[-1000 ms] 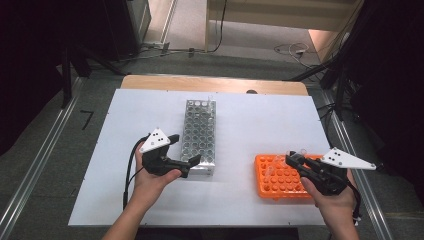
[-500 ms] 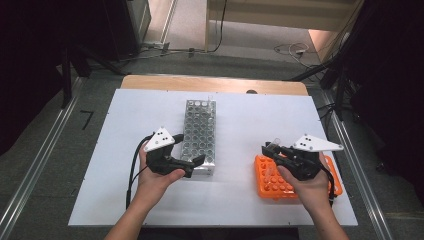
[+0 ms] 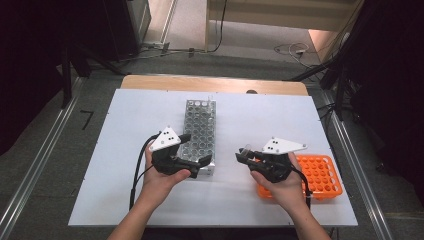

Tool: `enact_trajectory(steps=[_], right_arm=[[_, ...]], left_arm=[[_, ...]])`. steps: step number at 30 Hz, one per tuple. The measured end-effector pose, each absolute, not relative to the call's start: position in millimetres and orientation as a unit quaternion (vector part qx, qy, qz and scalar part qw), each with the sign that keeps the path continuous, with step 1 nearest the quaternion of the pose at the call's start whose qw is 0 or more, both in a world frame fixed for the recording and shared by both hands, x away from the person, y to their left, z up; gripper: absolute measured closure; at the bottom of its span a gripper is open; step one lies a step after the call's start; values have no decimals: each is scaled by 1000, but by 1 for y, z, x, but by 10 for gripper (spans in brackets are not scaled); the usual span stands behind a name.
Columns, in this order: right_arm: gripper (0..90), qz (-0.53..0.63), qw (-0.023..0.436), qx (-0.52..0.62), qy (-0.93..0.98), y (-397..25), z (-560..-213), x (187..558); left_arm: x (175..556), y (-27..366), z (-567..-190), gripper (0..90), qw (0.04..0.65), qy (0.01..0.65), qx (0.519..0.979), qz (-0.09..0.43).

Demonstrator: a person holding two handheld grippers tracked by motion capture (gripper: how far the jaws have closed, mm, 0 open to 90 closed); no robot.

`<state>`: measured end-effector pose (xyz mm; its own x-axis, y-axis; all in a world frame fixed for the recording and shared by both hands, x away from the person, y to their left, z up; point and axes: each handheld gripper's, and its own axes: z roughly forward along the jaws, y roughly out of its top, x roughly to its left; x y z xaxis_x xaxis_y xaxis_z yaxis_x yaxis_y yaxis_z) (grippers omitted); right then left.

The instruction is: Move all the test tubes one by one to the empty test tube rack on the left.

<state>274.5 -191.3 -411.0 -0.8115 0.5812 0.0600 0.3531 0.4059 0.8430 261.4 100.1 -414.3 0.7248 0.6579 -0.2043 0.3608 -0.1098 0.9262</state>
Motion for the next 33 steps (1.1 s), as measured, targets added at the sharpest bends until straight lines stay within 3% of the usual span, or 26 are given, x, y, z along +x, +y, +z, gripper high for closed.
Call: enact_trajectory(steps=[8, 17, 33], right_arm=[[737, 452, 113, 261, 845, -172, -422, 267], [738, 448, 104, 248, 853, -159, -428, 262], [738, 441, 92, 234, 862, -149, -432, 257]], left_arm=[[257, 86, -414, 82, 576, 330, 739, 114], [254, 75, -414, 249, 586, 307, 744, 91], [249, 54, -420, 550, 563, 285, 770, 97]])
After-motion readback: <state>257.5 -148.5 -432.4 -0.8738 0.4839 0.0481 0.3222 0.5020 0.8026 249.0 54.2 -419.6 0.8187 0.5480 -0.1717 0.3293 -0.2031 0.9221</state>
